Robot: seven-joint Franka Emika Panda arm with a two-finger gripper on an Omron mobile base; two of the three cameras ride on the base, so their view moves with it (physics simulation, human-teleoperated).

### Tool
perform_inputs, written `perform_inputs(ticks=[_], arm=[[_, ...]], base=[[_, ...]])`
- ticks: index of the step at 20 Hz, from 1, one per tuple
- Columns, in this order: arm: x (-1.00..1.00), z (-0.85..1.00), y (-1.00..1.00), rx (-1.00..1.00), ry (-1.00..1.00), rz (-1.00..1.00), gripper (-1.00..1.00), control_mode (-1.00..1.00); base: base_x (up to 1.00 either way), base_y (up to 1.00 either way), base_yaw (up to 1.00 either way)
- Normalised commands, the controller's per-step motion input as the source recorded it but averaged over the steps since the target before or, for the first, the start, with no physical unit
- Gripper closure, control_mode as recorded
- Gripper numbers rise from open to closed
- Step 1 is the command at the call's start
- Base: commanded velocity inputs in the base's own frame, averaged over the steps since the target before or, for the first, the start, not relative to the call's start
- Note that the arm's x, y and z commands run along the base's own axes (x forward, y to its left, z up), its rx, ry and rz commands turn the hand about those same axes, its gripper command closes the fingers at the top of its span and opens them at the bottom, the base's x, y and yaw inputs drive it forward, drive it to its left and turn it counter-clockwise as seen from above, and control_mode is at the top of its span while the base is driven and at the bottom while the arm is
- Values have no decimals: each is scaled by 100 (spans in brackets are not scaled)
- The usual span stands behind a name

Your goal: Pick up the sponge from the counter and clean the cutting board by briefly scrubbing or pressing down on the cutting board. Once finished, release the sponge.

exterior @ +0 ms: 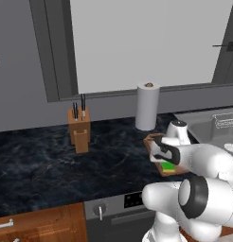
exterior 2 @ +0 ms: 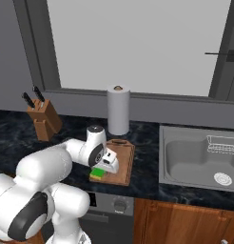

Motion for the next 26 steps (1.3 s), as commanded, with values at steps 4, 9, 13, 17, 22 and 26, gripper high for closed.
perform_inputs(ticks=[4, 9, 13, 17, 22, 26], arm=[[43, 0, 8, 0, 0, 1, 100, -100], [59, 0, 1, 0, 0, 0, 100, -100], [63, 0, 0, 0, 0, 0, 100, -100], [52, 0, 0, 0, 0, 0, 100, -100], [48, 0, 0, 0, 0, 0, 100, -100], [38, -2, 0, 0, 0, 0, 100, -100]], base=[[0, 0, 0], [0, 0, 0], [0, 0, 0], [0, 0, 0], [0, 0, 0], [0, 0, 0]])
